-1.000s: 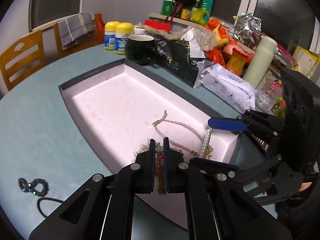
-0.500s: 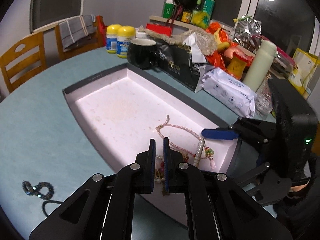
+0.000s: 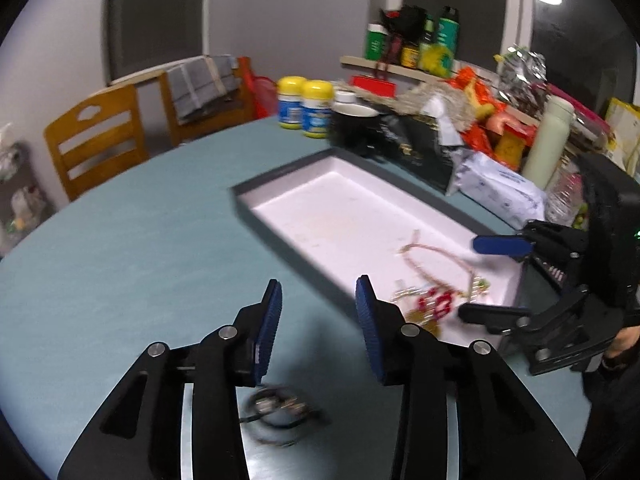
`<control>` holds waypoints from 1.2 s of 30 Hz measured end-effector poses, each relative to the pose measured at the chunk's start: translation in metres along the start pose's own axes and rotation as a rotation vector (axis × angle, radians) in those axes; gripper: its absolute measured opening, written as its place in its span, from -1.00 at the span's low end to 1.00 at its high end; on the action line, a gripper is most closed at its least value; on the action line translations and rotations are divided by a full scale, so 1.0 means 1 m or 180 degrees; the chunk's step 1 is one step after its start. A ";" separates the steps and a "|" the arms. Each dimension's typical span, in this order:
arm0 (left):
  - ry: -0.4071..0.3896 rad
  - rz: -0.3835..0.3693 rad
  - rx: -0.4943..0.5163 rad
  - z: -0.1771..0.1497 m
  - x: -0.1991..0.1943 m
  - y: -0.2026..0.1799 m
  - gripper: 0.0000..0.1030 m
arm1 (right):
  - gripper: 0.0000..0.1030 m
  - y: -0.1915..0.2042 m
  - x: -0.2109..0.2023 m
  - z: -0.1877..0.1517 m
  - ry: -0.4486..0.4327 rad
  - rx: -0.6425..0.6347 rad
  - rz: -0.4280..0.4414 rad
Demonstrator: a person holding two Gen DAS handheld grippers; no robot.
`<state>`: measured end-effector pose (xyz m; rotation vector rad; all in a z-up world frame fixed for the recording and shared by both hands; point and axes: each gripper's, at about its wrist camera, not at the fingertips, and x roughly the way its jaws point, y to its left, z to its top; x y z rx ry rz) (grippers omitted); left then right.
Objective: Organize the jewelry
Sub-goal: 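Grasp the dark blue beaded bracelet on the table with the left tool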
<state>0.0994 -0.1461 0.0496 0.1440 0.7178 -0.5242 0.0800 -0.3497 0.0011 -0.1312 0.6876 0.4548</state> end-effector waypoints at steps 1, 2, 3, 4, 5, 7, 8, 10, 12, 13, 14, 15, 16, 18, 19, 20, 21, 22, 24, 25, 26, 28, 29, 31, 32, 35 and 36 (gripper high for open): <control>0.0000 0.0050 -0.0053 -0.004 -0.003 0.011 -0.19 | 0.55 0.006 0.000 0.003 -0.0027 -0.0025 0.0026; -0.0003 0.0088 -0.0104 -0.007 -0.004 0.019 -0.19 | 0.57 0.012 0.000 0.006 -0.0056 -0.0055 0.0056; 0.0017 0.0122 -0.0192 -0.012 -0.005 0.030 -0.20 | 0.62 0.016 0.001 0.008 -0.0079 -0.0076 0.0076; 0.0067 0.0140 -0.0222 -0.017 -0.003 0.038 -0.19 | 0.63 0.023 0.003 0.011 -0.0117 -0.0107 0.0111; 0.0086 0.0174 -0.0232 -0.022 -0.003 0.043 -0.19 | 0.64 0.029 0.005 0.013 -0.0127 -0.0133 0.0133; 0.0119 0.0209 -0.0265 -0.031 -0.002 0.053 -0.20 | 0.67 0.039 0.010 0.016 -0.0138 -0.0171 0.0156; 0.0144 0.0210 -0.0292 -0.035 -0.001 0.058 -0.19 | 0.68 0.044 0.013 0.018 -0.0147 -0.0191 0.0173; 0.0186 0.0212 -0.0306 -0.042 -0.001 0.065 -0.19 | 0.73 0.052 0.017 0.022 -0.0182 -0.0215 0.0196; 0.0199 0.0216 -0.0281 -0.045 -0.003 0.069 -0.19 | 0.81 0.060 0.021 0.025 -0.0216 -0.0234 0.0231; 0.0202 0.0211 -0.0266 -0.047 -0.004 0.071 -0.19 | 0.83 0.063 0.023 0.027 -0.0221 -0.0241 0.0240; 0.0205 0.0208 -0.0253 -0.048 -0.006 0.074 -0.19 | 0.83 0.066 0.026 0.029 -0.0225 -0.0251 0.0256; 0.0207 0.0225 -0.0239 -0.049 -0.007 0.077 -0.19 | 0.83 0.069 0.029 0.031 -0.0230 -0.0260 0.0272; 0.0208 0.0248 -0.0239 -0.049 -0.007 0.079 -0.19 | 0.83 0.071 0.031 0.033 -0.0237 -0.0269 0.0288; 0.0220 0.0271 -0.0263 -0.050 -0.007 0.087 -0.19 | 0.83 0.075 0.034 0.036 -0.0266 -0.0275 0.0329; 0.0229 0.0288 -0.0306 -0.050 -0.007 0.092 -0.19 | 0.83 0.076 0.035 0.038 -0.0280 -0.0276 0.0342; 0.0250 0.0317 -0.0368 -0.051 -0.005 0.097 -0.20 | 0.83 0.078 0.036 0.039 -0.0297 -0.0277 0.0360; 0.0270 0.0338 -0.0406 -0.051 -0.002 0.100 -0.20 | 0.83 0.079 0.037 0.039 -0.0306 -0.0273 0.0375; 0.0309 0.0353 -0.0411 -0.052 0.001 0.101 -0.20 | 0.83 0.080 0.039 0.040 -0.0310 -0.0265 0.0405; 0.0365 0.0411 -0.0337 -0.053 0.006 0.099 -0.19 | 0.83 0.081 0.042 0.040 -0.0311 -0.0260 0.0448; 0.0373 0.0429 -0.0304 -0.053 0.007 0.098 -0.19 | 0.83 0.082 0.043 0.040 -0.0312 -0.0257 0.0475; 0.0372 0.0450 -0.0267 -0.052 0.007 0.096 -0.18 | 0.83 0.082 0.044 0.039 -0.0306 -0.0256 0.0505; 0.0356 0.0455 -0.0231 -0.050 0.009 0.096 0.14 | 0.83 0.082 0.043 0.037 -0.0336 -0.0243 0.0545; 0.0347 0.0461 -0.0217 -0.049 0.010 0.096 0.14 | 0.83 0.082 0.042 0.037 -0.0357 -0.0225 0.0582; 0.0415 0.0481 -0.0215 -0.048 0.017 0.097 0.14 | 0.83 0.080 0.041 0.037 -0.0361 -0.0168 0.0666; 0.0452 0.0493 -0.0226 -0.049 0.021 0.099 0.14 | 0.83 0.080 0.040 0.037 -0.0362 -0.0153 0.0691; 0.0523 0.0443 -0.0342 -0.048 0.027 0.107 0.14 | 0.83 0.082 0.035 0.038 -0.0419 -0.0177 0.0729; 0.0530 0.0441 -0.0316 -0.047 0.028 0.105 0.14 | 0.83 0.083 0.034 0.039 -0.0426 -0.0182 0.0736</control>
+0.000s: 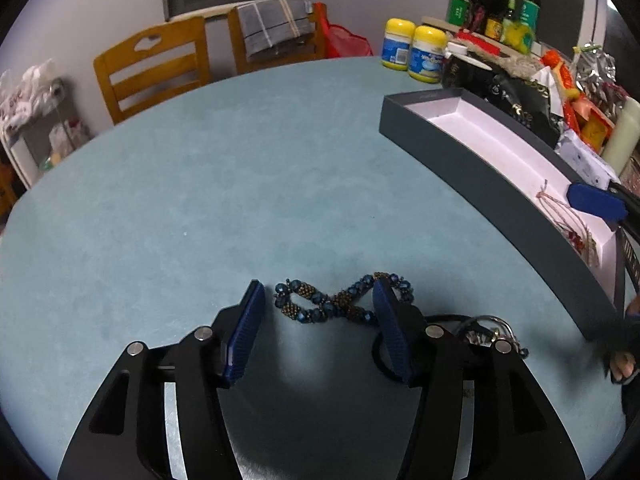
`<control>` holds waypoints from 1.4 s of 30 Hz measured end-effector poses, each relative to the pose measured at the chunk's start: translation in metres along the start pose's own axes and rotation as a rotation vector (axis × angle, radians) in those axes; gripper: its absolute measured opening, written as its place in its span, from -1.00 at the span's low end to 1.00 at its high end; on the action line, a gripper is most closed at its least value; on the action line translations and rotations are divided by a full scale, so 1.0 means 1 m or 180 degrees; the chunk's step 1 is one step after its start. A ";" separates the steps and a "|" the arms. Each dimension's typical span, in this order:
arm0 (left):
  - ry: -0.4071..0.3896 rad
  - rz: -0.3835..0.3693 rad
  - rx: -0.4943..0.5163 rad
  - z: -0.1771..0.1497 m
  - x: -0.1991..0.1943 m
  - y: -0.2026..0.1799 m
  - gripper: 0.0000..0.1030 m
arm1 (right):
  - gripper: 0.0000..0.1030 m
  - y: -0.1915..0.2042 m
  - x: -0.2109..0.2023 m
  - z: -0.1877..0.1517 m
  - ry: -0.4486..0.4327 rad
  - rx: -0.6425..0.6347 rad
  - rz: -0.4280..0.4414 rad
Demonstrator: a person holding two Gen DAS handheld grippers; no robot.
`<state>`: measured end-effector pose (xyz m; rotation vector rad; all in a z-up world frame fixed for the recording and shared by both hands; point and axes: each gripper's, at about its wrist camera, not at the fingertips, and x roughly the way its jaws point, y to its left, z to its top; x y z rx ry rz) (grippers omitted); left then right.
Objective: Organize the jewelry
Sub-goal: 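Grasp the dark blue beaded bracelet on the table with the left tool, then lift the beaded bracelet with the left tool while the right tool grasps the silver hoop ring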
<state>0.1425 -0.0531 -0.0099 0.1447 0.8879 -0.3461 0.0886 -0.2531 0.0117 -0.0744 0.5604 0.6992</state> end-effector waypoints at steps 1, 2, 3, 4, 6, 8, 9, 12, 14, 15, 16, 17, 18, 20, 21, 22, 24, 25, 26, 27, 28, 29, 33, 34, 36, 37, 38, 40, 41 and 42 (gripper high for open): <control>0.0010 0.0032 0.0036 0.000 0.001 -0.002 0.14 | 0.83 0.001 0.000 0.000 0.0002 -0.0004 0.0002; 0.0017 0.0053 0.0077 0.001 0.003 -0.005 0.14 | 0.83 0.001 0.001 0.001 0.0006 -0.0007 0.0002; 0.0021 0.0070 0.0103 0.002 0.004 -0.007 0.14 | 0.83 0.001 0.001 0.001 0.0006 -0.0008 -0.0001; 0.0022 0.0083 0.0114 0.003 0.005 -0.008 0.10 | 0.83 0.000 0.000 0.001 -0.0003 0.0002 0.0002; 0.0007 0.0065 0.0163 0.004 0.005 -0.012 -0.12 | 0.83 -0.001 -0.001 0.001 -0.0024 0.0022 0.0016; 0.0003 0.0039 0.0241 0.004 0.004 -0.018 -0.40 | 0.83 -0.001 -0.003 0.000 -0.0036 0.0039 0.0012; 0.0001 0.0042 0.0293 0.003 0.003 -0.022 -0.52 | 0.83 -0.001 -0.002 0.000 -0.0039 0.0042 0.0009; -0.0014 0.0077 0.0375 0.003 0.002 -0.027 -0.71 | 0.83 -0.001 -0.003 0.000 -0.0046 0.0048 0.0022; -0.0040 0.0060 0.0353 0.003 0.000 -0.026 -0.71 | 0.83 0.000 -0.003 -0.001 -0.0037 0.0043 0.0048; -0.0093 0.0069 0.0330 0.003 -0.003 -0.025 -0.71 | 0.83 0.001 -0.002 -0.001 -0.0022 0.0041 0.0087; -0.0142 0.0088 0.0305 0.004 -0.007 -0.023 -0.71 | 0.83 0.002 -0.001 -0.002 -0.0003 0.0036 0.0135; -0.0196 0.0091 0.0261 0.005 -0.011 -0.020 -0.71 | 0.82 0.004 0.000 -0.002 0.0024 0.0026 0.0180; -0.0235 0.0086 0.0219 0.006 -0.014 -0.017 -0.72 | 0.78 0.008 0.003 -0.003 0.0096 -0.0012 0.0237; -0.0313 0.0082 0.0111 0.009 -0.021 -0.008 -0.72 | 0.65 0.015 0.011 -0.005 0.0260 -0.0099 0.0226; -0.0341 0.0098 0.0079 0.010 -0.025 -0.005 -0.72 | 0.58 0.019 0.017 -0.006 0.0370 -0.0146 0.0218; -0.0360 0.0113 0.0066 0.012 -0.027 -0.004 -0.72 | 0.52 0.021 0.022 -0.008 0.0449 -0.0181 0.0224; -0.0402 0.0104 0.0069 0.013 -0.033 -0.002 -0.72 | 0.43 0.027 0.034 -0.012 0.0651 -0.0260 0.0245; -0.0420 0.0115 0.0068 0.013 -0.035 -0.001 -0.71 | 0.39 0.030 0.038 -0.014 0.0718 -0.0306 0.0239; -0.0427 0.0098 0.0062 0.014 -0.038 0.001 -0.72 | 0.35 0.034 0.042 -0.015 0.0775 -0.0369 0.0228; -0.0443 0.0095 0.0051 0.013 -0.040 0.003 -0.71 | 0.22 0.040 0.044 -0.015 0.0801 -0.0435 0.0251; -0.0470 0.0096 0.0017 0.014 -0.042 0.005 -0.72 | 0.20 0.043 0.045 -0.016 0.0817 -0.0474 0.0287; -0.0470 0.0071 -0.0006 0.015 -0.043 0.007 -0.72 | 0.19 0.047 0.048 -0.018 0.0862 -0.0535 0.0304; -0.0539 0.0015 -0.0013 0.018 -0.052 0.008 -0.71 | 0.18 0.047 0.055 -0.020 0.0995 -0.0545 0.0187; -0.0563 -0.0011 -0.0026 0.018 -0.055 0.008 -0.71 | 0.18 0.047 0.055 -0.020 0.0982 -0.0532 0.0182; -0.0573 -0.0010 -0.0027 0.018 -0.057 0.009 -0.71 | 0.18 0.043 0.055 -0.019 0.0945 -0.0494 0.0077; -0.0574 -0.0022 -0.0034 0.018 -0.057 0.009 -0.71 | 0.19 0.042 0.055 -0.017 0.0933 -0.0490 0.0046; -0.0572 -0.0031 -0.0043 0.018 -0.057 0.009 -0.71 | 0.19 0.041 0.055 -0.017 0.0923 -0.0488 0.0022; -0.0564 -0.0047 -0.0041 0.017 -0.056 0.009 -0.71 | 0.27 0.040 0.058 -0.017 0.0945 -0.0495 -0.0044; -0.0567 -0.0059 -0.0038 0.017 -0.057 0.009 -0.71 | 0.27 0.041 0.061 -0.017 0.0971 -0.0509 -0.0044; -0.0567 -0.0075 -0.0037 0.017 -0.057 0.008 -0.71 | 0.27 0.041 0.064 -0.018 0.1023 -0.0523 -0.0063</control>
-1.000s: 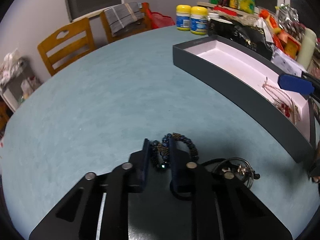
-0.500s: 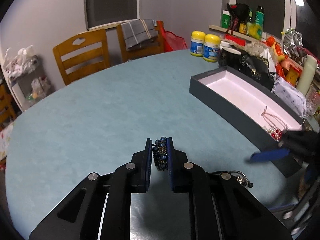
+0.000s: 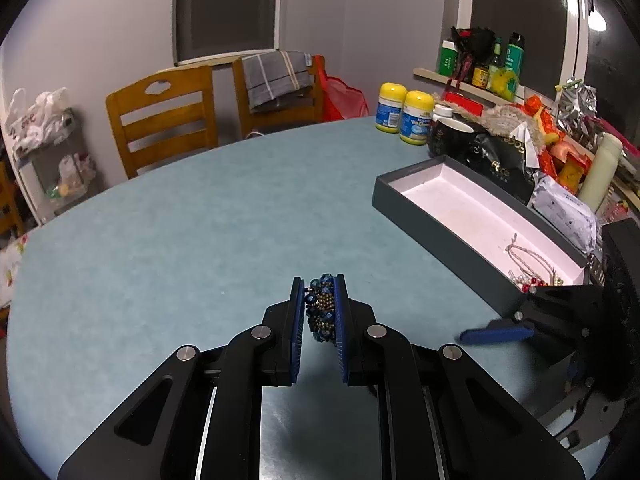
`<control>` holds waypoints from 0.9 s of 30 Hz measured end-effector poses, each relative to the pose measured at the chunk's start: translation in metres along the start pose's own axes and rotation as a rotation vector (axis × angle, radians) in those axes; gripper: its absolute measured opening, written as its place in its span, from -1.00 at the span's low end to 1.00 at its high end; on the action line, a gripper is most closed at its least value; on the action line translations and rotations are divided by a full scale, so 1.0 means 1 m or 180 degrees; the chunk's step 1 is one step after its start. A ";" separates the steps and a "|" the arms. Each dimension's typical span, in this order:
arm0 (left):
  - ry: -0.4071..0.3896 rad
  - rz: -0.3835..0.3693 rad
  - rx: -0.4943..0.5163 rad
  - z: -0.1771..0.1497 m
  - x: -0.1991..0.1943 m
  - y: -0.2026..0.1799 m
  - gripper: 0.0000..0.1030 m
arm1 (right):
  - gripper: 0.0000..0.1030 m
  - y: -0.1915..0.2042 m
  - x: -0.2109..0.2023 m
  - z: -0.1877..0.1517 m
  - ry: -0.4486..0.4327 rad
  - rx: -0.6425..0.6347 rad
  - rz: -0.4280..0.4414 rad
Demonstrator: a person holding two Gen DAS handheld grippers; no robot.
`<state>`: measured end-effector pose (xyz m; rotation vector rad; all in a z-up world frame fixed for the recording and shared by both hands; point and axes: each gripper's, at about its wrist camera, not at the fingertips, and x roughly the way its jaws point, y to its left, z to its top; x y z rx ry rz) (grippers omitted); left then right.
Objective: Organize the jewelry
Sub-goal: 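Lift the beaded bracelet with the left tool while the right tool grasps the silver hoop ring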
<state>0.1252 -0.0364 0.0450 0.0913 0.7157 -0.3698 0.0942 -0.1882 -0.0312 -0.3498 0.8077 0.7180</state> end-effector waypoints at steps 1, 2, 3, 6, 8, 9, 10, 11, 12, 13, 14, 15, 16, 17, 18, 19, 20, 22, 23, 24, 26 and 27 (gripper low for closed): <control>-0.0004 -0.0011 -0.0003 0.000 -0.001 0.000 -0.71 | 0.27 0.001 0.002 0.000 0.0033 -0.0011 0.0001; -0.0008 -0.0024 -0.0007 0.001 -0.001 0.000 -0.71 | 0.27 0.001 0.004 0.000 0.0066 -0.0020 0.0000; -0.0011 -0.0023 -0.0008 0.001 -0.001 0.000 -0.71 | 0.26 0.001 0.006 0.001 0.0093 -0.0027 -0.0007; -0.0019 -0.0044 -0.0023 0.001 -0.002 0.000 -0.71 | 0.06 0.003 0.006 0.001 0.0078 -0.0048 0.0018; -0.0032 -0.0047 -0.0033 0.001 -0.004 0.001 -0.71 | -0.06 0.003 0.005 0.000 0.0060 -0.0057 -0.0039; -0.0040 -0.0055 -0.0041 0.001 -0.005 0.002 -0.71 | -0.06 0.005 0.004 -0.001 0.0052 -0.0061 -0.0076; -0.0050 -0.0068 -0.0050 0.001 -0.006 0.002 -0.71 | -0.06 0.006 0.002 -0.002 0.0032 -0.0077 -0.0114; -0.0058 -0.0072 -0.0047 0.001 -0.007 0.002 -0.71 | -0.06 0.007 0.001 -0.002 0.0005 -0.0101 -0.0128; -0.0076 -0.0080 -0.0048 0.002 -0.009 0.001 -0.71 | -0.06 0.008 0.000 -0.002 -0.0027 -0.0123 -0.0150; -0.0089 -0.0097 -0.0052 0.003 -0.010 0.000 -0.71 | -0.06 0.009 -0.002 -0.003 -0.0052 -0.0136 -0.0166; -0.0108 -0.0111 -0.0045 0.004 -0.012 -0.001 -0.71 | -0.06 0.009 -0.003 -0.003 -0.0083 -0.0143 -0.0169; -0.0136 -0.0127 -0.0036 0.006 -0.015 -0.002 -0.71 | -0.06 0.009 -0.005 -0.004 -0.0120 -0.0138 -0.0165; -0.0156 -0.0136 -0.0028 0.007 -0.017 -0.003 -0.71 | -0.06 0.008 -0.007 -0.004 -0.0144 -0.0128 -0.0158; -0.0177 -0.0139 -0.0011 0.008 -0.019 -0.005 -0.71 | -0.06 0.007 -0.010 -0.004 -0.0188 -0.0108 -0.0145; -0.0196 -0.0140 0.0006 0.010 -0.021 -0.007 -0.71 | -0.06 0.005 -0.012 -0.005 -0.0218 -0.0093 -0.0130; -0.0210 -0.0140 0.0021 0.011 -0.022 -0.008 -0.71 | -0.06 0.004 -0.017 -0.006 -0.0261 -0.0081 -0.0129; -0.0221 -0.0140 0.0033 0.012 -0.023 -0.011 -0.71 | -0.06 0.003 -0.021 -0.006 -0.0294 -0.0072 -0.0142; -0.0261 -0.0127 0.0052 0.014 -0.025 -0.015 -0.71 | -0.06 -0.002 -0.033 -0.008 -0.0399 -0.0032 -0.0145; -0.0278 -0.0130 0.0075 0.015 -0.027 -0.019 -0.71 | -0.06 -0.005 -0.039 -0.008 -0.0445 -0.0009 -0.0158; -0.0293 -0.0125 0.0095 0.016 -0.028 -0.022 -0.71 | -0.06 -0.011 -0.047 -0.010 -0.0514 0.0036 -0.0166; -0.0318 -0.0137 0.0137 0.017 -0.029 -0.030 -0.71 | -0.06 -0.020 -0.059 -0.011 -0.0590 0.0095 -0.0207; -0.0320 -0.0144 0.0174 0.018 -0.029 -0.035 -0.71 | -0.06 -0.027 -0.066 -0.014 -0.0617 0.0133 -0.0248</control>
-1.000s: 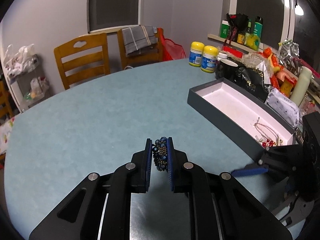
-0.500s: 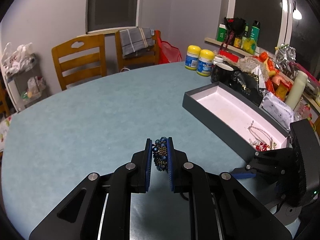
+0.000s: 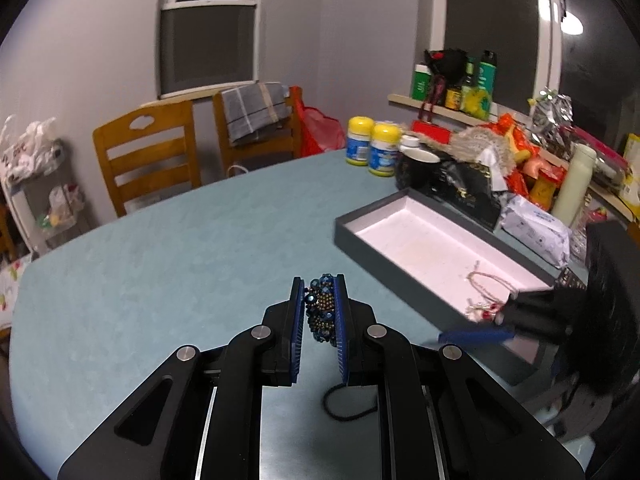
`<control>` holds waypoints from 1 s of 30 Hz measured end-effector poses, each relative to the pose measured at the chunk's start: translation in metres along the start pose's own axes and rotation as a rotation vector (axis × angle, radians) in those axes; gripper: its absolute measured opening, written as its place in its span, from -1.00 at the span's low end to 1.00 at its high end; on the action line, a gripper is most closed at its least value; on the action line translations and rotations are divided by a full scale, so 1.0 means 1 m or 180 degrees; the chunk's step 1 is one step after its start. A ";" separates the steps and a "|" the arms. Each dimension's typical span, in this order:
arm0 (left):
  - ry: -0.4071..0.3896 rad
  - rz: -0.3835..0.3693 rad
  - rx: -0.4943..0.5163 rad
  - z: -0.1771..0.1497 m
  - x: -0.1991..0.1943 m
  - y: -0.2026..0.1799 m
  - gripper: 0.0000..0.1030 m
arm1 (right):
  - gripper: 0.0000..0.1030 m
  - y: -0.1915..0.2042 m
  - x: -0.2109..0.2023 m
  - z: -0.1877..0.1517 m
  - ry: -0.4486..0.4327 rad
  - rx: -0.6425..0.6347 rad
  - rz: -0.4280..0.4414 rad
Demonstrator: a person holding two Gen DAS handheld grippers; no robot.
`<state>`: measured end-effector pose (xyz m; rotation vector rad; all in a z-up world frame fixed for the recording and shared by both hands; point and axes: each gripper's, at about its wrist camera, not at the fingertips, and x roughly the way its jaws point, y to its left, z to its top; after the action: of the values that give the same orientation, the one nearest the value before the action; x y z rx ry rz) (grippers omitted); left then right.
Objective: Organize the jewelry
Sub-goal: 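Lift the beaded bracelet with the left tool while the right tool grasps the silver hoop ring, then carry the bracelet and hoop into the tray and open both tools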
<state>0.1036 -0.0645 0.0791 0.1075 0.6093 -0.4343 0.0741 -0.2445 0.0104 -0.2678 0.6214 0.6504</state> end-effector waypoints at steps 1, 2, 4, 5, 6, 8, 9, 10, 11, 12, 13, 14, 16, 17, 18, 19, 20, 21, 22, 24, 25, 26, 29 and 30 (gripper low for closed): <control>-0.0006 0.0009 0.0056 0.001 0.001 -0.007 -0.71 | -0.06 -0.006 -0.006 -0.002 -0.0018 0.0036 -0.0046; 0.0001 -0.0001 0.0088 0.001 0.002 -0.012 -0.71 | -0.06 -0.013 -0.009 -0.002 -0.0026 0.0077 -0.0080; 0.0020 -0.0029 0.0151 0.000 0.004 -0.023 -0.71 | -0.06 -0.029 -0.015 -0.004 -0.0032 0.0165 -0.0155; 0.0027 -0.0030 0.0188 -0.001 0.006 -0.029 -0.71 | -0.06 -0.038 -0.019 -0.006 -0.0037 0.0218 -0.0210; 0.0038 -0.0039 0.0214 -0.003 0.007 -0.035 -0.71 | -0.06 -0.046 -0.023 -0.009 -0.0035 0.0263 -0.0258; 0.0064 -0.0076 0.0282 -0.004 0.013 -0.048 -0.71 | -0.06 -0.062 -0.028 -0.015 -0.0030 0.0345 -0.0339; 0.0068 -0.0099 0.0301 -0.003 0.015 -0.054 -0.71 | -0.06 -0.070 -0.029 -0.019 -0.0025 0.0385 -0.0388; 0.0069 -0.0128 0.0299 -0.001 0.017 -0.058 -0.71 | -0.06 -0.075 -0.033 -0.024 -0.0031 0.0408 -0.0422; 0.0073 -0.0168 0.0300 0.001 0.021 -0.063 -0.71 | -0.06 -0.080 -0.036 -0.029 -0.0031 0.0441 -0.0457; 0.0067 -0.0181 0.0311 0.003 0.022 -0.067 -0.71 | -0.06 -0.087 -0.039 -0.033 -0.0022 0.0472 -0.0489; 0.0056 -0.0209 0.0330 0.006 0.024 -0.074 -0.71 | -0.06 -0.091 -0.042 -0.037 -0.0024 0.0493 -0.0516; 0.0049 -0.0256 0.0349 0.009 0.026 -0.082 -0.71 | -0.06 -0.093 -0.043 -0.039 -0.0021 0.0513 -0.0528; 0.0048 -0.0335 0.0386 0.014 0.032 -0.097 -0.71 | -0.06 -0.101 -0.049 -0.046 -0.0011 0.0572 -0.0568; 0.0057 -0.0379 0.0406 0.016 0.035 -0.104 -0.71 | -0.06 -0.106 -0.049 -0.049 0.0007 0.0596 -0.0575; 0.0076 -0.0407 0.0434 0.017 0.040 -0.112 -0.71 | -0.06 -0.109 -0.048 -0.052 0.0046 0.0608 -0.0590; 0.0111 -0.0445 0.0459 0.017 0.044 -0.118 -0.71 | -0.06 -0.111 -0.046 -0.054 0.0073 0.0607 -0.0616; 0.0147 -0.0483 0.0483 0.017 0.050 -0.125 -0.71 | -0.06 -0.112 -0.046 -0.055 0.0096 0.0608 -0.0630; 0.0198 -0.0497 0.0513 0.017 0.058 -0.133 -0.71 | -0.06 -0.114 -0.045 -0.057 0.0132 0.0614 -0.0632; 0.0238 -0.0515 0.0532 0.016 0.063 -0.138 -0.71 | -0.06 -0.116 -0.044 -0.059 0.0162 0.0622 -0.0634; 0.0359 -0.0530 0.0590 0.014 0.078 -0.149 -0.71 | -0.06 -0.120 -0.043 -0.061 0.0206 0.0642 -0.0649; 0.0407 -0.0532 0.0604 0.013 0.083 -0.152 -0.71 | -0.06 -0.120 -0.043 -0.062 0.0220 0.0648 -0.0656; 0.0457 -0.0542 0.0618 0.011 0.089 -0.155 -0.71 | -0.06 -0.121 -0.043 -0.064 0.0225 0.0656 -0.0665; 0.0570 -0.0535 0.0676 0.007 0.102 -0.163 -0.71 | -0.06 -0.122 -0.041 -0.067 0.0264 0.0652 -0.0656; 0.0590 -0.0527 0.0688 0.005 0.105 -0.164 -0.71 | -0.06 -0.122 -0.040 -0.068 0.0283 0.0640 -0.0657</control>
<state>0.1131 -0.2521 0.0277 0.3075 0.7553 -0.6552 0.0961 -0.3859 -0.0129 -0.1707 0.7284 0.3755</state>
